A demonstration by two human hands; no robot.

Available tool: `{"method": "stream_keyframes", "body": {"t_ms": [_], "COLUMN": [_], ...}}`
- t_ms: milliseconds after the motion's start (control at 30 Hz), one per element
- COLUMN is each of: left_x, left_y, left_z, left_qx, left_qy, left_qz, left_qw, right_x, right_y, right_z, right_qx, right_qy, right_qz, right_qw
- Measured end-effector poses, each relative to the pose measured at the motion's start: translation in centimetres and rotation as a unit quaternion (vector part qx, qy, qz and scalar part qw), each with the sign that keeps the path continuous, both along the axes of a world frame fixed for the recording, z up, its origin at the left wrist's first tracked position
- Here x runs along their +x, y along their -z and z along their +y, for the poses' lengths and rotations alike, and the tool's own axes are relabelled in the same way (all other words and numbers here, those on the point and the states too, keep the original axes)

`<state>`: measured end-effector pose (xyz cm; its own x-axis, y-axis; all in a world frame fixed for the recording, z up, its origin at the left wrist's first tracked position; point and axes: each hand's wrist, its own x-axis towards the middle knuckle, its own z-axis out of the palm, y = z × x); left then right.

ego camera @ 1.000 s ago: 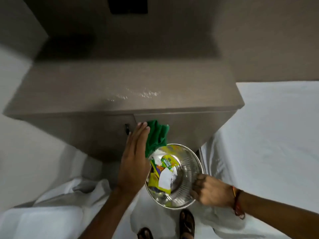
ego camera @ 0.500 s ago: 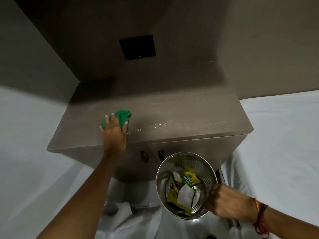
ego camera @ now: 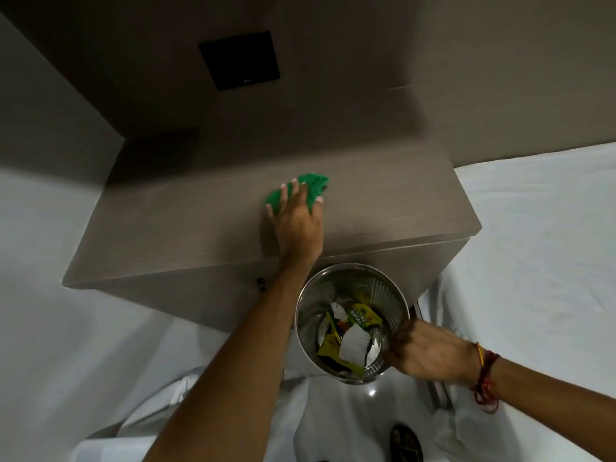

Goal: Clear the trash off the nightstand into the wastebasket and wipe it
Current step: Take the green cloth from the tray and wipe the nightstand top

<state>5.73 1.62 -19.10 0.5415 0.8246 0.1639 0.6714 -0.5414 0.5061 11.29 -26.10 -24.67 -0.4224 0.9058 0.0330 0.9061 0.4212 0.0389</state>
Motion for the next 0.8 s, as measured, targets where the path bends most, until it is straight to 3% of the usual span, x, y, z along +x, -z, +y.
{"method": "stream_keyframes", "body": {"t_ms": [167, 400, 567, 733, 800], "left_x": [-0.9, -6.7, -11.8, -12.9, -13.1], "left_y": [-0.5, -0.7, 3.8, 4.8, 4.3], "left_z": [-2.5, -8.0, -12.6, -12.6, -12.4], "left_qx": [-0.036, -0.093, 0.061, 0.084, 0.033], "left_qy": [0.138, 0.228, 0.333, 0.337, 0.307], "left_qz": [-0.025, -0.035, 0.030, 0.047, 0.034], "left_qw": [0.989, 0.969, 0.941, 0.937, 0.950], "right_x": [-0.5, -1.4, -1.8, -2.6, -3.0], "right_y": [-0.4, -0.7, -1.3, -1.4, -1.6], "right_z": [0.1, 0.0, -0.4, -1.0, -1.1], "right_qx": [-0.031, -0.051, -0.034, -0.038, -0.026], "right_qy": [0.008, 0.039, 0.047, 0.036, 0.040], "right_qz": [-0.026, -0.070, -0.076, -0.094, -0.102], "right_qw": [0.999, 0.996, 0.995, 0.994, 0.994]}}
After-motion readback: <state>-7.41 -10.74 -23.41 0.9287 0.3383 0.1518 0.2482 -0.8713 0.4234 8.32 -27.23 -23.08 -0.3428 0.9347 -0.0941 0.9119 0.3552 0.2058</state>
